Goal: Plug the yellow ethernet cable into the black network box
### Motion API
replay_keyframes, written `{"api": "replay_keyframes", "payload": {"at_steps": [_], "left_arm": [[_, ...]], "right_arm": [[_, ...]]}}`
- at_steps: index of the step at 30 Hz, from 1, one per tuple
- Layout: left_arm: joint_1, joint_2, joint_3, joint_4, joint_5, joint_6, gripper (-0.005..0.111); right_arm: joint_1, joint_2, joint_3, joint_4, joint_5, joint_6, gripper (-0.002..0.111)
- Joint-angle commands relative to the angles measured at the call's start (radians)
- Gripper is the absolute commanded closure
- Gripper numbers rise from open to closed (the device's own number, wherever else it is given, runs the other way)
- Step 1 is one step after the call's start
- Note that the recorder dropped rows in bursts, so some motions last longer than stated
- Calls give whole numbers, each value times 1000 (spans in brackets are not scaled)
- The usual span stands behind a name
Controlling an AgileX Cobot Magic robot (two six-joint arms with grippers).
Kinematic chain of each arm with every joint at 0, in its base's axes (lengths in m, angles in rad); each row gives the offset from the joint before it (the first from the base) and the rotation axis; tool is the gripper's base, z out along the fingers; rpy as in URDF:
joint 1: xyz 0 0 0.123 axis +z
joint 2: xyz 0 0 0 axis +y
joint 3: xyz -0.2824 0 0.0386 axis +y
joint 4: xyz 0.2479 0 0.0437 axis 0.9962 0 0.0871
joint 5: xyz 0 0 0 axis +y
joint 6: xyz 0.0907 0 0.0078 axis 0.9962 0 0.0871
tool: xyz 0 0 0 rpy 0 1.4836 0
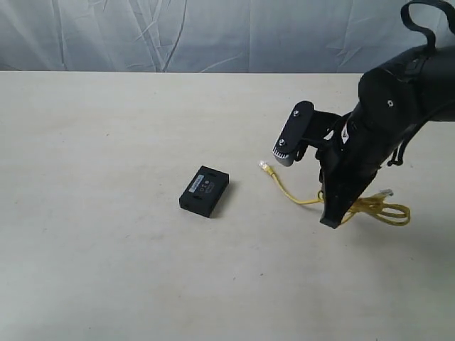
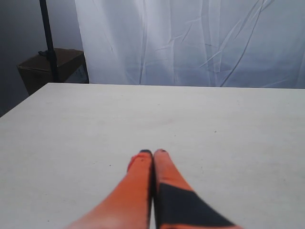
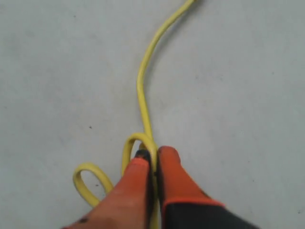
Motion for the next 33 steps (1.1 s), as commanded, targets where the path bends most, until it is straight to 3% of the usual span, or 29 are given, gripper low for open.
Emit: {"api": "replay_keyframes", "payload": {"at_steps": [1, 7, 9, 15, 20, 23, 25, 30, 33], "left_arm": [[5, -5, 5, 0, -15, 0, 107], [5, -5, 5, 0, -15, 0, 107], [5, -5, 5, 0, -15, 0, 107], [5, -5, 5, 0, -15, 0, 107], [5, -5, 5, 0, -15, 0, 107], [5, -5, 5, 0, -15, 0, 107], [5, -5, 5, 0, -15, 0, 107], [5, -5, 5, 0, -15, 0, 107], [5, -5, 5, 0, -15, 0, 107]], "right_arm": [[-2, 29, -2, 25, 25, -45, 103], [-2, 45, -2, 7, 31, -40, 59], [-2, 40, -2, -3, 31, -40, 54], [-2, 2, -18, 19, -77, 38, 63], [-2, 2, -62, 29, -198, 530, 90], [-2, 24, -64, 36, -203, 639, 100], [-2, 50, -64, 45, -193, 640, 97], [-2, 124, -84, 107, -220, 640, 70], [-1, 176, -123, 122, -218, 640, 75]]}}
